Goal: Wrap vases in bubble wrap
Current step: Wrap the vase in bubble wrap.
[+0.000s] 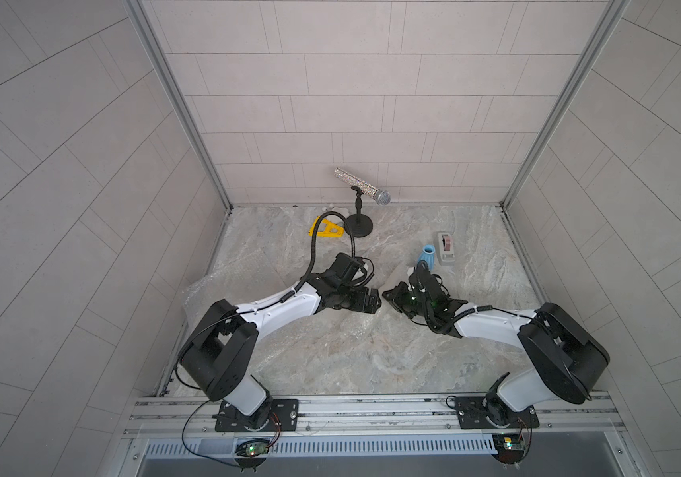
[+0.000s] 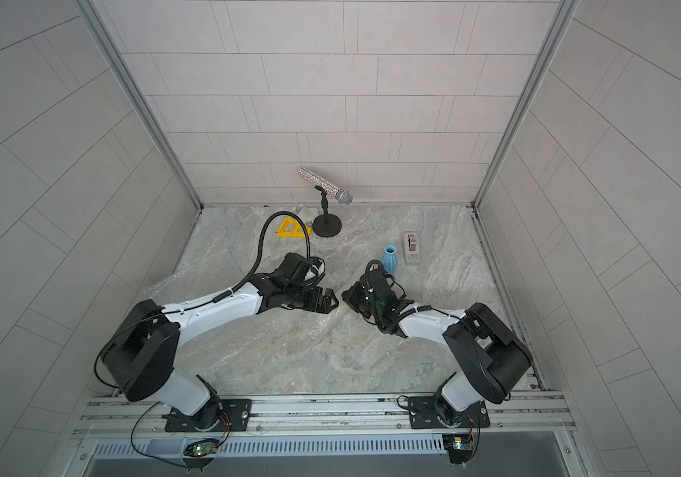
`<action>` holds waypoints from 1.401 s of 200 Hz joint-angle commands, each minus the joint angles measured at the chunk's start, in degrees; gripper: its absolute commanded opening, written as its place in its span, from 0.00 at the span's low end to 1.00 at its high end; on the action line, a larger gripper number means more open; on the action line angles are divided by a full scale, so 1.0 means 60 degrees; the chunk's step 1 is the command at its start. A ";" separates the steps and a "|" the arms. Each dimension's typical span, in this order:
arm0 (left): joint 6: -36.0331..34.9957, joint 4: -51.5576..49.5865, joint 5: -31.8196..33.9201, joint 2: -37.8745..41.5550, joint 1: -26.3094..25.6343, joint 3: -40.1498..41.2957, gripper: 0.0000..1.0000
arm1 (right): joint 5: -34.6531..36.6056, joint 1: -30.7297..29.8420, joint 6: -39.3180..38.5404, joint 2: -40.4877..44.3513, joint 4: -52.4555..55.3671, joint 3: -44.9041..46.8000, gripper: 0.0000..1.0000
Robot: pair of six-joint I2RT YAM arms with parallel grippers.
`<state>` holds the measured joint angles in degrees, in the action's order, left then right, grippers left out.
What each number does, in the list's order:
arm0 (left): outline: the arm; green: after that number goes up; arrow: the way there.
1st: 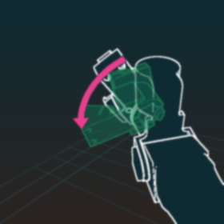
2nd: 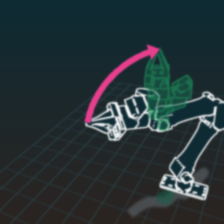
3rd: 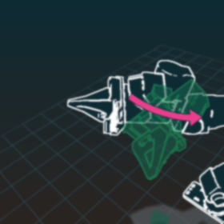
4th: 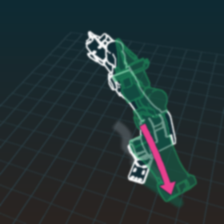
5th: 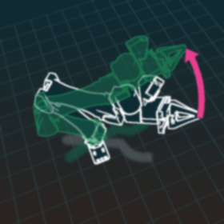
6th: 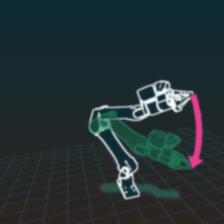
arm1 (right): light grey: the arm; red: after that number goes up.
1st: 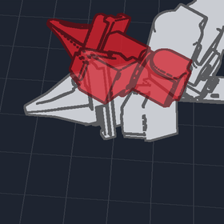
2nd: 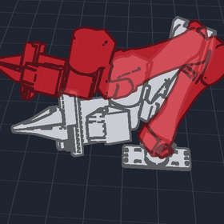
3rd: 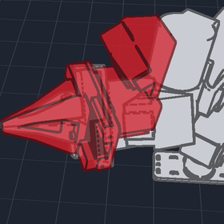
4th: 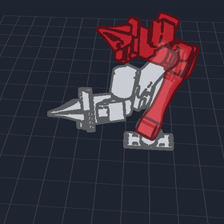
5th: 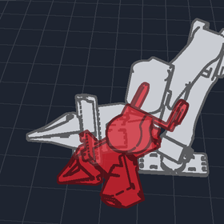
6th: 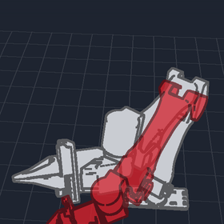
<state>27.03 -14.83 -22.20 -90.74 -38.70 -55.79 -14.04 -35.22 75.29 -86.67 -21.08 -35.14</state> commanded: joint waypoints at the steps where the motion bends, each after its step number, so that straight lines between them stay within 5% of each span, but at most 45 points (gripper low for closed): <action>1: -0.0059 -0.0039 -0.0740 -0.0477 -0.0032 -0.0298 0.94 | 0.0086 0.0045 -0.0042 -0.0313 0.1013 0.0463 0.00; 54: -0.0227 -0.0196 -0.0601 -0.1184 0.0038 -0.0176 0.94 | -0.0018 0.0096 -0.0296 -0.0367 0.1016 0.0433 0.00; 163: 0.0315 0.1225 -0.2110 -0.1165 0.0572 0.0250 0.91 | 0.0119 0.0158 -0.0545 -0.0134 0.1006 0.0730 0.00; 280: -0.0042 0.0613 -0.1032 -0.1532 0.0634 0.0712 0.76 | 0.0419 0.0169 -0.1256 0.0580 0.1662 0.0507 0.04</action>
<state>29.52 -6.02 -32.95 -98.50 -35.20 -52.95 -14.55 -34.50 70.04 -83.83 -20.60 -32.62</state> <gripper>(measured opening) 0.771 0.042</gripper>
